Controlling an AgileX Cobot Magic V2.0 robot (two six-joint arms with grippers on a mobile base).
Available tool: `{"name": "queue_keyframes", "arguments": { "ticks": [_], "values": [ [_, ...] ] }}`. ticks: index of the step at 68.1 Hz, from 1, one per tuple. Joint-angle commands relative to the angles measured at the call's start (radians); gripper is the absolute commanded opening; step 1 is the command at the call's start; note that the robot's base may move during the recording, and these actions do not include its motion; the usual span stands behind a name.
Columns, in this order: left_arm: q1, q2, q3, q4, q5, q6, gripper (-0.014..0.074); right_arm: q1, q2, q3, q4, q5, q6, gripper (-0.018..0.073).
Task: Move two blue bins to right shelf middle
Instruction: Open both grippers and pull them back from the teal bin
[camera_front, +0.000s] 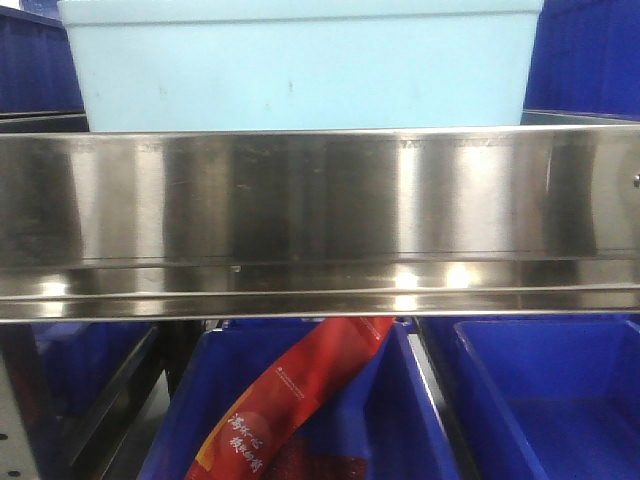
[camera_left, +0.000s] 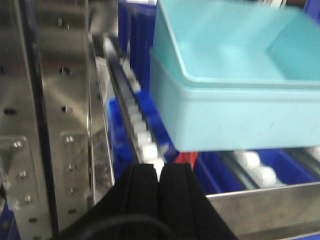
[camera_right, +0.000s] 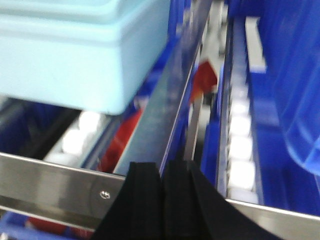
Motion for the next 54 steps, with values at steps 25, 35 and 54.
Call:
{"name": "queue_keyframes", "arguments": {
  "ticks": [25, 35, 54],
  "values": [
    [-0.005, -0.171, 0.015, 0.044, -0.026, -0.009, -0.0111, -0.003, -0.304, 0.027, -0.018, -0.086, -0.009, -0.0162],
    [-0.005, -0.171, 0.015, 0.044, -0.026, -0.009, -0.0111, -0.003, -0.304, 0.027, -0.018, -0.086, -0.009, -0.0162],
    [-0.005, -0.171, 0.015, 0.044, -0.026, -0.009, -0.0111, -0.003, -0.304, 0.027, -0.018, -0.088, -0.009, -0.0162]
  ]
}}
